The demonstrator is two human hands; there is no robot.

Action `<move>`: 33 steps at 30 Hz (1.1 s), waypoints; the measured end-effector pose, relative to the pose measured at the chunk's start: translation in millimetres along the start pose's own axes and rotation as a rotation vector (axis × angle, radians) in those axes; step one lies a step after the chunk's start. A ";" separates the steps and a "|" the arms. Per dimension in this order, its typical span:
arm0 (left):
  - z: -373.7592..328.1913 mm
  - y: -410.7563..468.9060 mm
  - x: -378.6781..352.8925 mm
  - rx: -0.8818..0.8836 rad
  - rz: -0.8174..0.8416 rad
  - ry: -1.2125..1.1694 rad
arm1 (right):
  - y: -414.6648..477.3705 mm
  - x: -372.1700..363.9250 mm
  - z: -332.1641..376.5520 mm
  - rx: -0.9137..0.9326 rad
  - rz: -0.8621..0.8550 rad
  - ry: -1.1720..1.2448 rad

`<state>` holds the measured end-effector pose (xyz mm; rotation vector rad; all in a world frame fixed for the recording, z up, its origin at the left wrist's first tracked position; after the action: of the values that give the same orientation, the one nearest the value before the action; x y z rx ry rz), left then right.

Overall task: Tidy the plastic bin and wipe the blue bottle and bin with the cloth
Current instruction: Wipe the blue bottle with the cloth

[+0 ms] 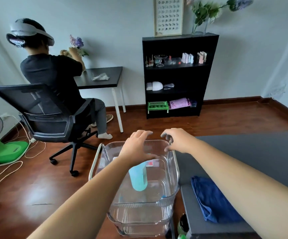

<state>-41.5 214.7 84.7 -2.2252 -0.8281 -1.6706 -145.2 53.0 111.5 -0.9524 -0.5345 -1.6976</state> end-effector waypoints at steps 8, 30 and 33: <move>-131.3 14.1 -94.4 -0.312 0.280 0.152 | -102.4 9.1 -128.4 -0.376 -0.017 0.070; -154.1 18.1 -182.2 -0.136 0.542 0.226 | -114.2 -31.1 -210.7 -0.391 0.223 -0.248; -151.0 20.8 -171.3 -0.086 0.532 0.159 | -115.3 -29.3 -211.7 -0.405 0.231 -0.192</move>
<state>-182.9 71.0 -24.7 -2.0803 -0.1056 -1.6022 -319.8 -49.3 -22.8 -1.4218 -0.1925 -1.5393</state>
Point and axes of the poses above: each hand's wrist, its own y-axis towards the middle knuckle, its own x-axis out of the back of the hand, z = x × y, the point moved 1 cm from there along y, towards the middle knuckle, and after that the axes turned 6 degrees about y, right-handed, at the moved point
